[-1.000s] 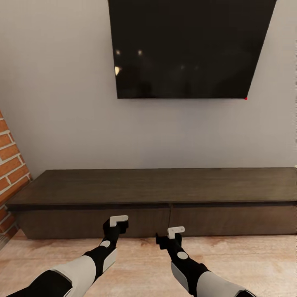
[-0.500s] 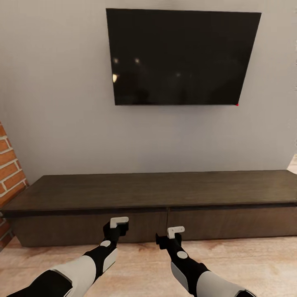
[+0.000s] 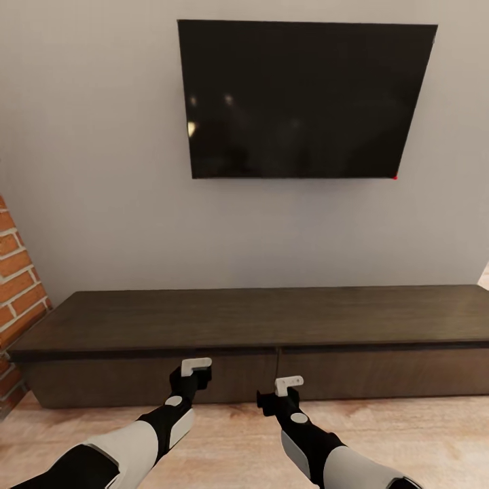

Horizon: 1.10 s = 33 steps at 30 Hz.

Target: Place each of the two pumpkins and all three candles from the living room inside a cabinet in the living room (use any cabinet), then make sure every cabinet is closed, and position the cauldron so it is next to a table in the living room.

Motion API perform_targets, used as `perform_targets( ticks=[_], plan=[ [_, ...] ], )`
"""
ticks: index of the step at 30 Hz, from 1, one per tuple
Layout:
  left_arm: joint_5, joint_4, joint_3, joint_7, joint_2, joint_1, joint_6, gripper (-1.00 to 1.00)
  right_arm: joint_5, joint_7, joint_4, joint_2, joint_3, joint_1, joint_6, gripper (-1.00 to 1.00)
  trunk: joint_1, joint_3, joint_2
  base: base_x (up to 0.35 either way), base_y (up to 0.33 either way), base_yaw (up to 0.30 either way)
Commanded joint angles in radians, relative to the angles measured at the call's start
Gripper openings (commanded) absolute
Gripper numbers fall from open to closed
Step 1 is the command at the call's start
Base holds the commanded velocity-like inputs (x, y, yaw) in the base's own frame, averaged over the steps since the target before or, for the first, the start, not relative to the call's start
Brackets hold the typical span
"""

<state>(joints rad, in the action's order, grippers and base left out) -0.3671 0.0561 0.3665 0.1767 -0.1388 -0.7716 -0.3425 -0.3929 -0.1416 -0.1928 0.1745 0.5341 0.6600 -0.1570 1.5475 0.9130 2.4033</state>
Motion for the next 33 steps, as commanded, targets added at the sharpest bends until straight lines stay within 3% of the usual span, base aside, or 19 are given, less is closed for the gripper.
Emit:
perform_targets(
  ticks=[1,11,24,33],
  plan=[
    [-0.006,-0.001,0.008,0.005,0.000,-0.001,-0.003,1.00,-0.009,-0.004,0.001,0.000,0.008,0.001,0.001,1.00,-0.004,-0.001,-0.007,0.000,0.000,0.066],
    [-0.006,-0.008,0.008,0.007,-0.001,0.000,-0.003,1.00,-0.009,-0.004,0.000,0.000,0.008,0.001,0.021,1.00,-0.043,-0.017,-0.077,0.000,0.000,0.044],
    [-0.006,0.006,0.009,0.004,-0.001,-0.001,-0.005,1.00,-0.010,-0.004,0.000,0.000,0.008,0.001,0.020,1.00,-0.043,-0.015,-0.077,0.000,0.000,0.002],
    [-0.006,0.091,0.009,0.002,-0.001,-0.001,0.005,1.00,-0.012,-0.004,0.001,0.000,0.008,0.001,0.021,1.00,-0.043,-0.015,-0.077,0.000,0.000,0.000]
  ],
)
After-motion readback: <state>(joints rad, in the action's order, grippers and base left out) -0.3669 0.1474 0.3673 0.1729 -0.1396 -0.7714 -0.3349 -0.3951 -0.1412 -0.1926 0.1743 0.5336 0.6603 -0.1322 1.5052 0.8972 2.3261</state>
